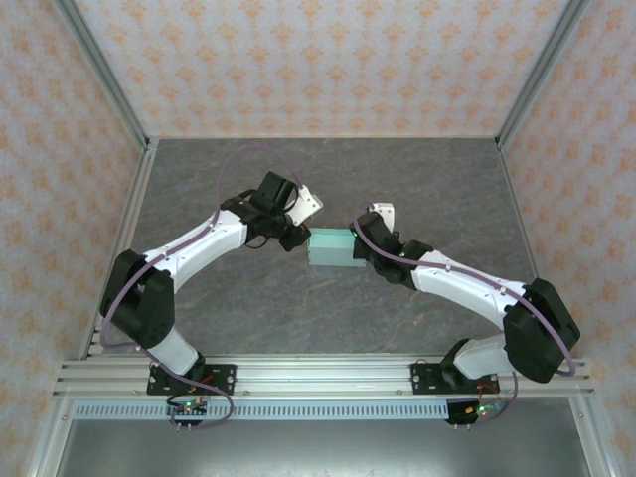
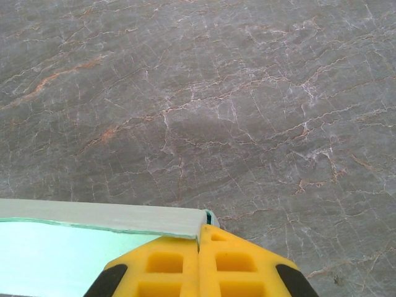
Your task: Fold the paper box
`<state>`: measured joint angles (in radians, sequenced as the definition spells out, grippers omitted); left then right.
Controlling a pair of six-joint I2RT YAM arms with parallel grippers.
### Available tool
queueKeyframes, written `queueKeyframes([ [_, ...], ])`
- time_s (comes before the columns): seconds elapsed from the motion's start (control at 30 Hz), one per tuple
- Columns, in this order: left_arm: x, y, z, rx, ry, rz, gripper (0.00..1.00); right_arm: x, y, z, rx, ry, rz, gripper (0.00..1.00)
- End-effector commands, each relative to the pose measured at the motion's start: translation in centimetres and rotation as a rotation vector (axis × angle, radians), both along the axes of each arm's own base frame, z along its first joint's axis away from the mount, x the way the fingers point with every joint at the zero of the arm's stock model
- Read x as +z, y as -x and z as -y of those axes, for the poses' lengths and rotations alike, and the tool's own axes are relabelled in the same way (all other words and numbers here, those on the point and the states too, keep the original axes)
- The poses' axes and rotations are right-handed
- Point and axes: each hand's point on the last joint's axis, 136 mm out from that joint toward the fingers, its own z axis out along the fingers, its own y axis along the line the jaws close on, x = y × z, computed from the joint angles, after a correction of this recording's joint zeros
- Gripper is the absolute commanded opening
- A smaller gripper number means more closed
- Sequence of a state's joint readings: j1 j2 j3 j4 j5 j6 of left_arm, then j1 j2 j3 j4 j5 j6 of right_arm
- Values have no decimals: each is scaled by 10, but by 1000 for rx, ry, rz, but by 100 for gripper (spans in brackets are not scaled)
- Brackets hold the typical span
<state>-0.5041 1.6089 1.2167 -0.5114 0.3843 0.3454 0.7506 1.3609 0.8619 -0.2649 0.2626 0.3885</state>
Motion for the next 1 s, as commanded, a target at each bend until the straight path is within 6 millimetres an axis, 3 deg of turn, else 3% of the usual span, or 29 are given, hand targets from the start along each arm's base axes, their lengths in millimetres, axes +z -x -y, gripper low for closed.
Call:
queueKeyframes([
  [0.0, 0, 0, 0, 6, -27, -17, 15, 2, 4, 0, 9, 12, -10, 0],
  [0.43, 4, 1, 7, 55, 36, -34, 0, 0, 5, 0, 4, 8, -13, 0],
  [0.97, 10, -4, 19, 256, 151, -129, 0, -2, 6, 1, -32, 12, -12, 0],
])
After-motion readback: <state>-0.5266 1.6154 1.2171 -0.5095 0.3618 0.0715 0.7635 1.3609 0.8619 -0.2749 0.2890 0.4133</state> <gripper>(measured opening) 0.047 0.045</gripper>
